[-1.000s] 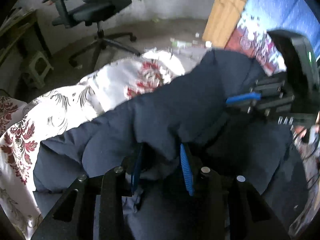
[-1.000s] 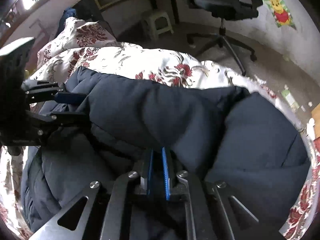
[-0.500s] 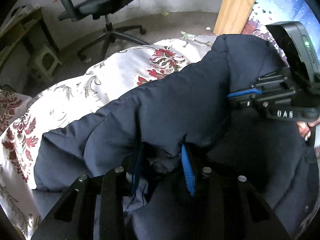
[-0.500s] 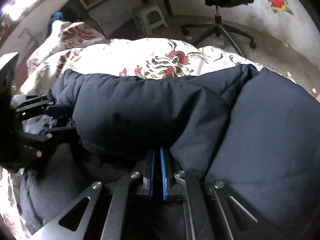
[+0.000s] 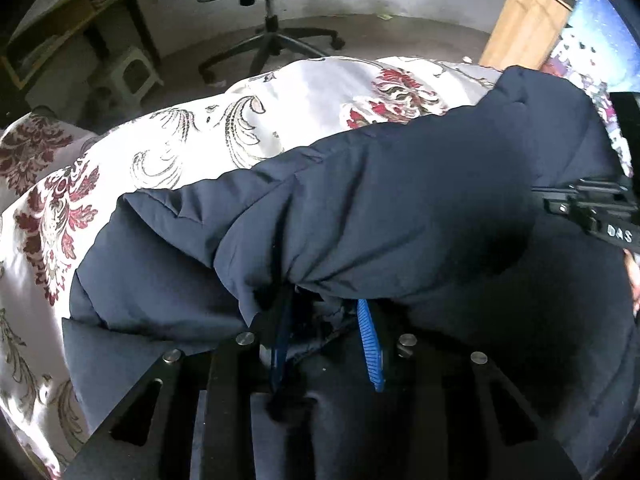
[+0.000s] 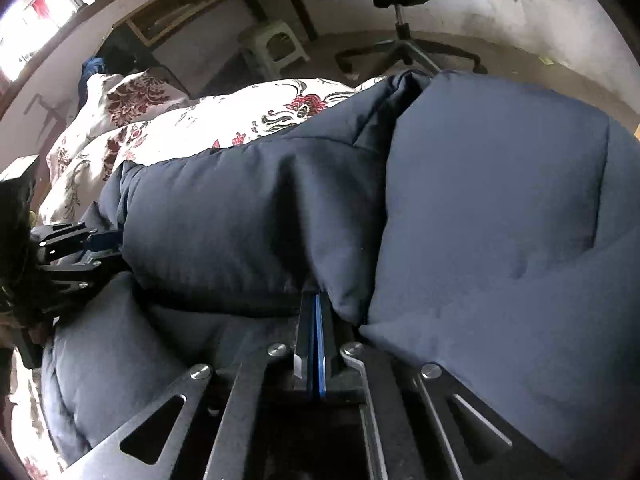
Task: Fold large clothes
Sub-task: 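Carry the hem over toward the collar with both grippers, folding the jacket in half, then open both grippers and release the folded jacket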
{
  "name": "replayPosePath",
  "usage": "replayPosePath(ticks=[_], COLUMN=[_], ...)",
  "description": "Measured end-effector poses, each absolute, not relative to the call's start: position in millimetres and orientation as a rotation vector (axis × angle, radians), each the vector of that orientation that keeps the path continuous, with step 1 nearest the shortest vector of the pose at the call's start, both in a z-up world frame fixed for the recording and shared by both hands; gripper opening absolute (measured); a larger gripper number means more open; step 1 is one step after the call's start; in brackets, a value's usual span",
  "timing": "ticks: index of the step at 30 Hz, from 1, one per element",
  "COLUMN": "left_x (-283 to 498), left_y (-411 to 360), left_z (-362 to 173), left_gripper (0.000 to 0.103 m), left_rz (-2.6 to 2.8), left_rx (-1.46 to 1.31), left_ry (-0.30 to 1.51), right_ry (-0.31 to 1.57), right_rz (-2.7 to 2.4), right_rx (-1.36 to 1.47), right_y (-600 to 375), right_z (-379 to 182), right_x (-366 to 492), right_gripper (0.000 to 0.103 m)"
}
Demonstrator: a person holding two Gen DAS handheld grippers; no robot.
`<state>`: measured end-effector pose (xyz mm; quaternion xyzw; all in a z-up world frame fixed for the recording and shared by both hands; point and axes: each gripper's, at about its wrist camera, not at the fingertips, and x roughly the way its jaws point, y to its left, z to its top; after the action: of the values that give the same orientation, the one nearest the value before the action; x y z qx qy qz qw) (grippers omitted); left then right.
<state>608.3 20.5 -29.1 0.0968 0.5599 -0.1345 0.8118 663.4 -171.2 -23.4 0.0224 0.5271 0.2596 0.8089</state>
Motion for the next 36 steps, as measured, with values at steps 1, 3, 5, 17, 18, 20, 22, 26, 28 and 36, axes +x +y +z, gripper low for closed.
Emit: replayPosePath(ticks=[1, 3, 5, 17, 18, 20, 22, 26, 28, 36], left_x=[605, 598, 588, 523, 514, 504, 495, 471, 457, 392], left_y=[19, 21, 25, 40, 43, 44, 42, 38, 37, 36], left_z=[-26, -21, -14, 56, 64, 77, 89, 119, 133, 174], left_gripper=[0.03, 0.03, 0.03, 0.046, 0.056, 0.062, 0.066, 0.074, 0.075, 0.09], left_rz=[-0.281, -0.287, -0.29, -0.21, -0.194, -0.181, -0.167, -0.118, -0.098, -0.043], left_rx=[0.221, 0.218, 0.194, 0.036, 0.013, -0.02, -0.034, -0.015, -0.01, 0.042], left_ry=[1.177, 1.143, 1.118, 0.92, 0.9, 0.875, 0.857, 0.81, 0.779, 0.664], right_ry=[1.118, 1.093, 1.065, 0.848, 0.837, 0.81, 0.781, 0.724, 0.694, 0.61], right_rz=[0.547, 0.535, 0.535, 0.407, 0.398, 0.377, 0.364, 0.362, 0.36, 0.375], right_rx=[0.045, 0.056, 0.069, 0.108, 0.107, 0.1, 0.089, 0.075, 0.077, 0.061], right_y=[-171, -173, -175, -205, -207, -212, -211, -213, -215, -224], right_z=[-22, -18, -12, 44, 48, 59, 69, 93, 105, 146], right_x=[662, 656, 649, 592, 588, 575, 563, 535, 520, 450], right_gripper=[0.0, 0.0, 0.003, 0.055, 0.057, 0.064, 0.069, 0.083, 0.088, 0.103])
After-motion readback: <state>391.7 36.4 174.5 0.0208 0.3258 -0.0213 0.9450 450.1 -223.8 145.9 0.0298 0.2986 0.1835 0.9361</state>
